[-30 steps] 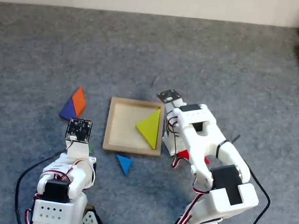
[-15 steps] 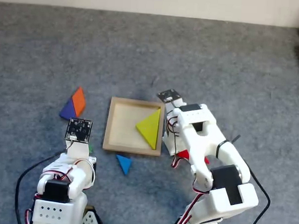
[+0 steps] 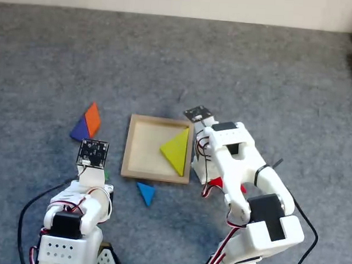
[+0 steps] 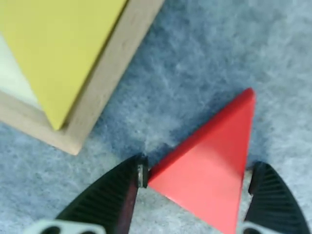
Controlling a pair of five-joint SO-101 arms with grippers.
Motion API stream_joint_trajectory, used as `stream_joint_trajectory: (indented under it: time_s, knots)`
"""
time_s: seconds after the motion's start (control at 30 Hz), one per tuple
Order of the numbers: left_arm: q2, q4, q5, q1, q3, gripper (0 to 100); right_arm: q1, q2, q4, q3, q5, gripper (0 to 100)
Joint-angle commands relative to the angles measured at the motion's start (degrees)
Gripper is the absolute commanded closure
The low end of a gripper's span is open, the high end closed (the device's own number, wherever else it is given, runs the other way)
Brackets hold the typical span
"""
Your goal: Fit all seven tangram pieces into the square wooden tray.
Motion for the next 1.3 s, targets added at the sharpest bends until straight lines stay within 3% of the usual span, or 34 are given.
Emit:
stream_joint_trajectory:
  time_s: [0.0,0.43,1.27]
  knots:
    - [-0.5,0.4,0.3,0.0,1.2,100,0.7,-0.2,0.7,-0.7,1.1,67.7]
    - [-0.5,0.4,0.3,0.0,1.2,100,0.4,-0.5,6.5,-1.3,0.7,67.7]
    - [-0.5,0.4,0.3,0.0,1.2,100,0.8,-0.2,0.9,-3.3,0.6,67.7]
